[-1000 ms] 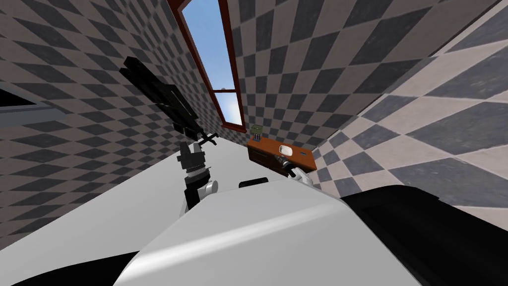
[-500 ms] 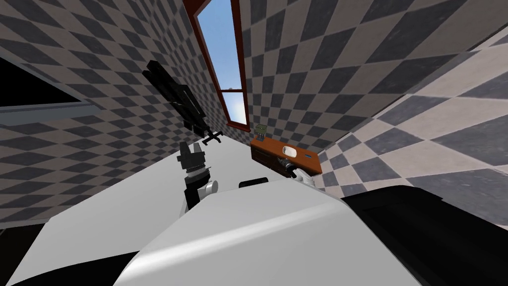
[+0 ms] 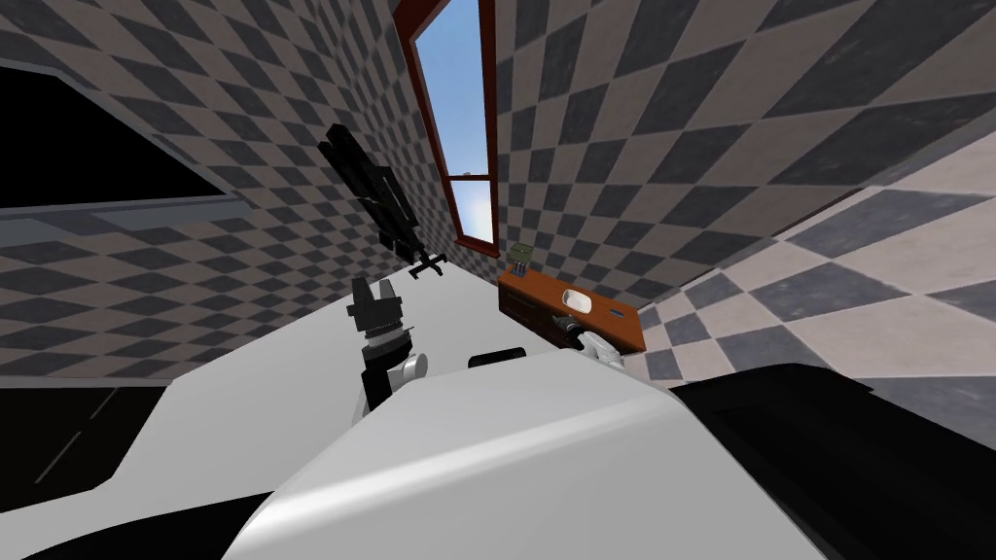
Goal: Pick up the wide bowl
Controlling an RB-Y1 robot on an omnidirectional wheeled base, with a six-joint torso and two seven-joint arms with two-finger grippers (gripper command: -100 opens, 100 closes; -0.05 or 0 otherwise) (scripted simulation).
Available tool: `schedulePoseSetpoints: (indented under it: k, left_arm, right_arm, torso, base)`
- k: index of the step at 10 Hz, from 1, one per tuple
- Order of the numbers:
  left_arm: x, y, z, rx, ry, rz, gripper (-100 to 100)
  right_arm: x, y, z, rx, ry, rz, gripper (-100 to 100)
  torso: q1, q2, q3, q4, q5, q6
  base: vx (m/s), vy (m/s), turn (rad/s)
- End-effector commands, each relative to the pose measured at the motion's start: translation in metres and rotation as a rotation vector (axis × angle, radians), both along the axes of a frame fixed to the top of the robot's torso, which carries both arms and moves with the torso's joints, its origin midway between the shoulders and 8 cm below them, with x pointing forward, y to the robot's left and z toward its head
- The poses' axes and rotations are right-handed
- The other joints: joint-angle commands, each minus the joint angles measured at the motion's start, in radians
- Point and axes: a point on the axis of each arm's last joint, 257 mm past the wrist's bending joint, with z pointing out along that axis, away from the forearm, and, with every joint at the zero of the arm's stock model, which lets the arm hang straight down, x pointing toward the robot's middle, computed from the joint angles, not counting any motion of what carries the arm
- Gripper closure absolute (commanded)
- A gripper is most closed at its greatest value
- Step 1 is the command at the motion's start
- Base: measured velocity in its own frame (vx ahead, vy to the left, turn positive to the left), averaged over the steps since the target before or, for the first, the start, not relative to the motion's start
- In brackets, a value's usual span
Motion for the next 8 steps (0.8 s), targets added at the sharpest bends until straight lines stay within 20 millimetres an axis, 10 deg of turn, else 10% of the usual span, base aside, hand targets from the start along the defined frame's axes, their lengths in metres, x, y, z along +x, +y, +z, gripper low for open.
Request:
schedulePoseSetpoints:
  k: [1,8]
  left_arm:
    - [0.0,0.0,0.0,0.0,0.0,0.0,0]
    - [0.0,0.0,0.0,0.0,0.0,0.0,0]
  right_arm:
    - [-0.01,-0.015,-0.01,-0.043,0.041,-0.009,-100]
    - [-0.049,-0.079,-0.033,-0.248,0.208,-0.017,-100]
  torso:
    - [0.0,0.0,0.0,0.0,0.0,0.0]
    - [-0.001,-0.001,-0.001,0.0,0.0,0.0]
  base:
    - [-0.004,0.001,0.101]
    - [0.005,-0.003,0.122]
